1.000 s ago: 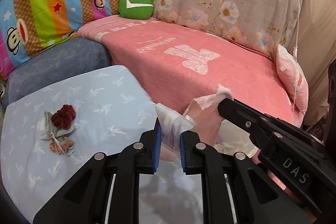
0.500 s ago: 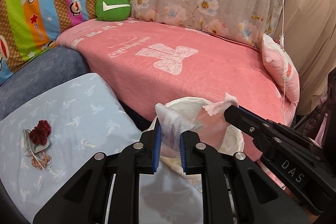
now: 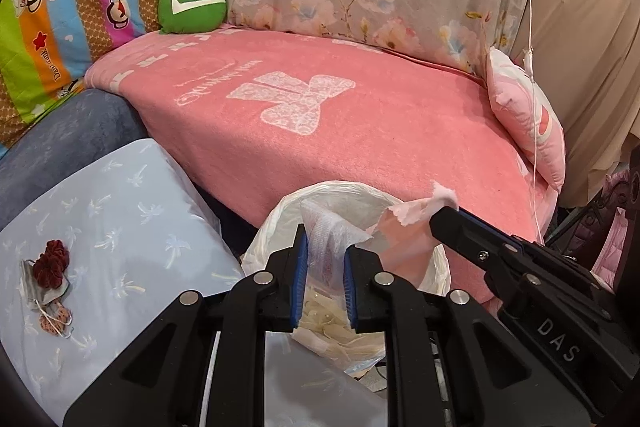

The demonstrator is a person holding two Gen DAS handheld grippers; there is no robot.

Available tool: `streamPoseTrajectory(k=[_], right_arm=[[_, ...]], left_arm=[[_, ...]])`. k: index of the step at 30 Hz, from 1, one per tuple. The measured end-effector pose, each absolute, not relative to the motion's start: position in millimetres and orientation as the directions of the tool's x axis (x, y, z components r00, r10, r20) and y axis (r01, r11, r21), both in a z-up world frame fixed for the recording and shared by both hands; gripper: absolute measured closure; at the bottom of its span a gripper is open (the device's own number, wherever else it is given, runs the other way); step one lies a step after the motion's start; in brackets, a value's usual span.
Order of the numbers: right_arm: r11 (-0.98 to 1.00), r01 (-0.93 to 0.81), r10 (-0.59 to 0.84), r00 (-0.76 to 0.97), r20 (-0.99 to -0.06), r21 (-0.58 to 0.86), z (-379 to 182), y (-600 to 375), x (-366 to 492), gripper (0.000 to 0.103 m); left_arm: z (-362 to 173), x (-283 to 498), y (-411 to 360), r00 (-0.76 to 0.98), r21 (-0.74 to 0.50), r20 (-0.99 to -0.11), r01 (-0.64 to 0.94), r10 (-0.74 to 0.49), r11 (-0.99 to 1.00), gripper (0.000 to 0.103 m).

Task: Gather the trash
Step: 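Open both grippers to drop the packet and pink cloth into the bin, then move both grippers back to the grey pouch and red scrunchie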

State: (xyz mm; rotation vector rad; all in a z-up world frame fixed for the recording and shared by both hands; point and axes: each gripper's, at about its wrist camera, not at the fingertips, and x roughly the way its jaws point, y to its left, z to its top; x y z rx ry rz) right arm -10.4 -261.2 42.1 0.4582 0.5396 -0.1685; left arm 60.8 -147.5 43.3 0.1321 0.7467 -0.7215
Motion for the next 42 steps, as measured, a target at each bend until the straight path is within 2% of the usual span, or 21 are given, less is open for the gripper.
streamPoseTrajectory(k=[3, 5, 6, 8, 11, 42], right_arm=[[0.883, 0.281, -0.043, 0.846, -0.532, 0.376, 40, -265, -11, 0.098], [0.881, 0.288, -0.05, 0.845, -0.533, 0.375, 39, -268, -11, 0.095], [0.88, 0.29, -0.051, 0.845, -0.533, 0.375, 38, -268, -11, 0.095], [0.879, 0.294, -0.056, 0.845, -0.531, 0.375, 37, -269, -11, 0.095], [0.879, 0.294, -0.055, 0.845, -0.532, 0.376, 37, -269, -12, 0.095], [0.915, 0.217, 0.013, 0.827, -0.562, 0.34, 32, -218, 7, 0.095]], left_arm=[[40, 65, -149, 0.502, -0.147, -0.672, 0.63, -0.544, 0.763, 0.085], [38, 67, -150, 0.502, -0.151, -0.677, 0.621, -0.538, 0.769, 0.076], [37, 66, -149, 0.506, -0.15, -0.675, 0.618, -0.536, 0.772, 0.075], [37, 66, -150, 0.512, -0.144, -0.675, 0.614, -0.531, 0.776, 0.063], [39, 65, -149, 0.528, -0.138, -0.668, 0.605, -0.524, 0.785, 0.052], [34, 78, -96, 0.567, -0.161, -0.666, 0.525, -0.484, 0.836, 0.051]])
